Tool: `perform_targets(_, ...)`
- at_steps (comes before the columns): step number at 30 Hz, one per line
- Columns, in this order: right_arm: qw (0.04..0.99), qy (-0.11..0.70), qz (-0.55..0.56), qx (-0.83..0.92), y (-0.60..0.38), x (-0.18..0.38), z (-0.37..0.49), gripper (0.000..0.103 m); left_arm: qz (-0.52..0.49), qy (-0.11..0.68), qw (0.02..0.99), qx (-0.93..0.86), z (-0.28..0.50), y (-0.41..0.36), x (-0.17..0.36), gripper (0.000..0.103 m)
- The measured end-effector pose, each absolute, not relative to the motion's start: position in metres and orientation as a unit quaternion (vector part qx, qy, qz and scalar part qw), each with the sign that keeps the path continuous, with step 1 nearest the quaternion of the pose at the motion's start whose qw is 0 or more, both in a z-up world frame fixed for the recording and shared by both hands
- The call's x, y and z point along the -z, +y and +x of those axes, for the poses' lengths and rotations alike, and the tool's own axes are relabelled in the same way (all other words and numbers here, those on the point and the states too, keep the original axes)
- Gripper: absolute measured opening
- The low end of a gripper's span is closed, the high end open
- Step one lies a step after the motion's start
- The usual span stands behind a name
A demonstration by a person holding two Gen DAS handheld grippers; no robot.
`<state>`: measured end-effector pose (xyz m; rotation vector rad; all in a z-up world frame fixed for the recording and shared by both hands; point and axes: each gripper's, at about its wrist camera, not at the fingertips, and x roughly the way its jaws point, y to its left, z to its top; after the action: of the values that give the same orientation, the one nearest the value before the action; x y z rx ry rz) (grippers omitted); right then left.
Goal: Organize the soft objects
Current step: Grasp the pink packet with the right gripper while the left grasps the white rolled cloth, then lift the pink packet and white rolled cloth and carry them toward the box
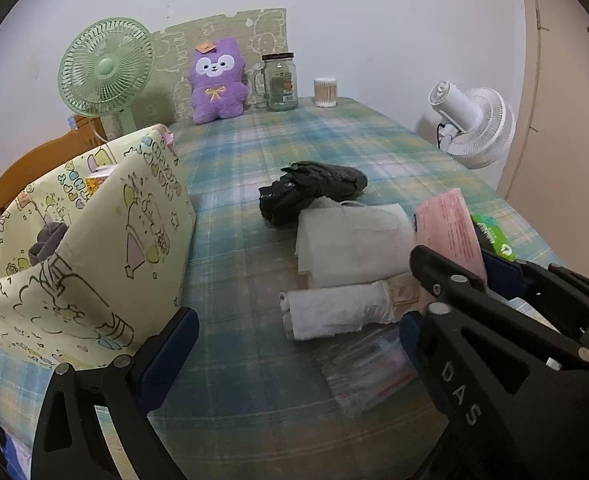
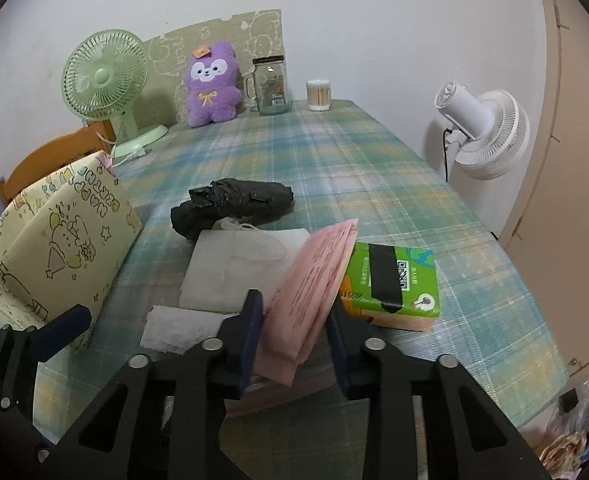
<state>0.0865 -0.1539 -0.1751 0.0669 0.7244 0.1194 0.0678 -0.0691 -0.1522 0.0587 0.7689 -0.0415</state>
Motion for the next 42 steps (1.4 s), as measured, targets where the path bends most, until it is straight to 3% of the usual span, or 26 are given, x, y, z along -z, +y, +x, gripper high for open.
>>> perform_targets(2, 0.936, 0.348, 0.03, -0.052, -0.156, 0.171, 0.085, 0.014, 0.025, 0.378, 0.925, 0.024, 0.07, -0.07, 0.151, 0.101)
perform_targets(16, 0.938, 0.342, 0.048, -0.026, -0.178, 0.169, 0.081, 0.014, 0.017, 0.384, 0.923, 0.04, 0.086, -0.086, 0.156, 0.101)
perform_targets(19, 0.937, 0.344, 0.055, -0.024, -0.181, 0.171, 0.083, 0.014, 0.011, 0.384, 0.922, 0.042, 0.09, -0.088, 0.159, 0.093)
perform_targets(21, 0.937, 0.345, 0.058, -0.023, -0.183, 0.172, 0.084, 0.014, 0.009, 0.387, 0.921, 0.046, 0.092, -0.088, 0.16, 0.079)
perform_targets(24, 0.936, 0.347, 0.057, -0.024, -0.181, 0.175, 0.084, 0.014, 0.01, 0.392, 0.919, 0.04, 0.094, -0.087, 0.163, 0.067)
perform_targets(27, 0.936, 0.347, 0.058, -0.027, -0.179, 0.175, 0.084, 0.014, 0.009, 0.392, 0.92, 0.033, 0.093, -0.085, 0.162, 0.061)
perform_targets(33, 0.937, 0.344, 0.059, -0.031, -0.176, 0.171, 0.082, 0.014, 0.002, 0.39, 0.92, 0.033, 0.091, -0.081, 0.158, 0.055)
perform_targets(42, 0.943, 0.325, 0.058, -0.035, -0.169, 0.149, 0.077, 0.014, -0.002, 0.37, 0.929, 0.026, 0.084, -0.073, 0.136, 0.054)
